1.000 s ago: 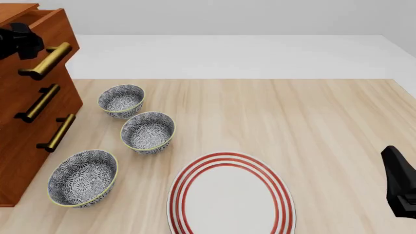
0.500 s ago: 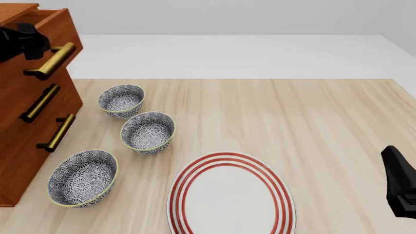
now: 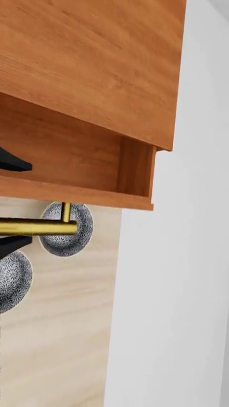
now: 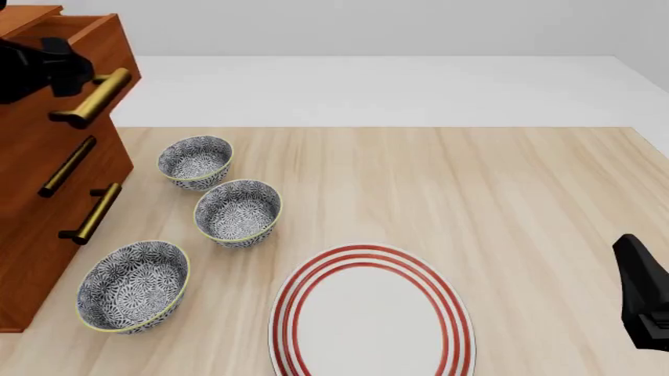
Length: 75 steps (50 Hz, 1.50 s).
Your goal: Open the top drawer of the cabinet.
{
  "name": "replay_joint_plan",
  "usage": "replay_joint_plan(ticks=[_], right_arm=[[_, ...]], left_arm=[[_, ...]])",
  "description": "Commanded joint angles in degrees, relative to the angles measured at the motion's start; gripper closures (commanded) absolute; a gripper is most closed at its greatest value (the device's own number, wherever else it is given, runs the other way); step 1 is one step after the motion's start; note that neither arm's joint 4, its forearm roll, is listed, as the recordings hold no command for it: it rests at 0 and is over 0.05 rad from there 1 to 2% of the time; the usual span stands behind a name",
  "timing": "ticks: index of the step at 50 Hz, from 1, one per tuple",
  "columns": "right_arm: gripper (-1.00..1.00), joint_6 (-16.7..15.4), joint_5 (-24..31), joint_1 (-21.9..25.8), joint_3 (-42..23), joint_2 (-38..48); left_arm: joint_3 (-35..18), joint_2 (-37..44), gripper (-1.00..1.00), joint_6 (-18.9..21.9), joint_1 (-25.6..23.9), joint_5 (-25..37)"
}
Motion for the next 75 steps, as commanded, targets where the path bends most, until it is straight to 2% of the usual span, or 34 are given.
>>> replay_joint_plan(ticks=[1, 56, 75], right_arm=[[-1.00, -0.02, 0.01, 0.01, 0.00, 0.00], [-1.00, 0.00, 0.01, 0.00, 0.00, 0.00], [-1.00, 0.00, 0.00, 0.01, 0.00, 0.00]], left_arm=[[3.16, 1.61, -1.00, -0.63, -1.12, 0.37], [6.03, 0.80, -1.00, -4.07, -6.81, -1.36], [5.09, 1.03, -1.00, -3.34, -8.39, -0.57]])
